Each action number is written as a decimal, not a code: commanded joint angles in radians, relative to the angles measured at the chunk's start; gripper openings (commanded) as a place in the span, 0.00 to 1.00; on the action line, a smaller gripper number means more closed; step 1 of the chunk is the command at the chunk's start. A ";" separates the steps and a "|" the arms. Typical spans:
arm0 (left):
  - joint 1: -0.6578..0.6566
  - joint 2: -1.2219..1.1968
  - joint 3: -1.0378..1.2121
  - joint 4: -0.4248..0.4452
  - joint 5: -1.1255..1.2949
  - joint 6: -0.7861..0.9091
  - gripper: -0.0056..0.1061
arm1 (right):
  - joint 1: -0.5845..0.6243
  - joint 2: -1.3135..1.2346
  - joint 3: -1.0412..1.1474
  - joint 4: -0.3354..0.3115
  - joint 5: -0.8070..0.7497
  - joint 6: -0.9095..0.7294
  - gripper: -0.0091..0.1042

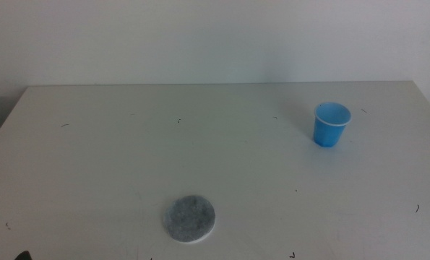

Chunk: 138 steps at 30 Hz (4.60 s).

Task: Place an empty cup on a cup mat.

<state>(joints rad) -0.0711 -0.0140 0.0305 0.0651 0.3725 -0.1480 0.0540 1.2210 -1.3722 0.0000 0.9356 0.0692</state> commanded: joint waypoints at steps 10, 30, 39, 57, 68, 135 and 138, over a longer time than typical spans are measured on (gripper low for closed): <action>0.001 -0.013 -0.006 0.000 -0.068 -0.011 0.99 | 0.001 0.367 -0.433 0.045 0.173 -0.016 0.85; 0.001 -0.013 -0.006 0.000 -0.068 -0.011 0.99 | 0.005 0.721 -0.586 0.077 0.226 0.010 0.85; 0.001 -0.013 -0.006 0.000 -0.068 -0.011 0.99 | 0.030 0.820 -0.586 0.080 0.218 0.010 0.85; 0.001 -0.013 -0.006 0.000 -0.068 -0.011 0.99 | 0.040 0.945 -0.586 0.070 0.198 0.014 0.79; 0.001 -0.013 -0.006 0.000 -0.068 -0.011 0.99 | 0.040 0.957 -0.586 0.050 0.170 0.014 0.31; 0.001 -0.013 -0.006 0.000 -0.068 -0.011 0.99 | 0.710 0.886 -0.583 0.126 0.350 0.055 0.07; 0.001 -0.013 -0.006 0.000 -0.068 -0.011 0.99 | 0.710 0.910 -0.583 0.126 0.350 0.054 0.07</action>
<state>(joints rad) -0.0711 -0.0140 0.0305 0.0651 0.3725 -0.1480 0.7619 2.1855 -1.9290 0.1259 1.2352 0.1285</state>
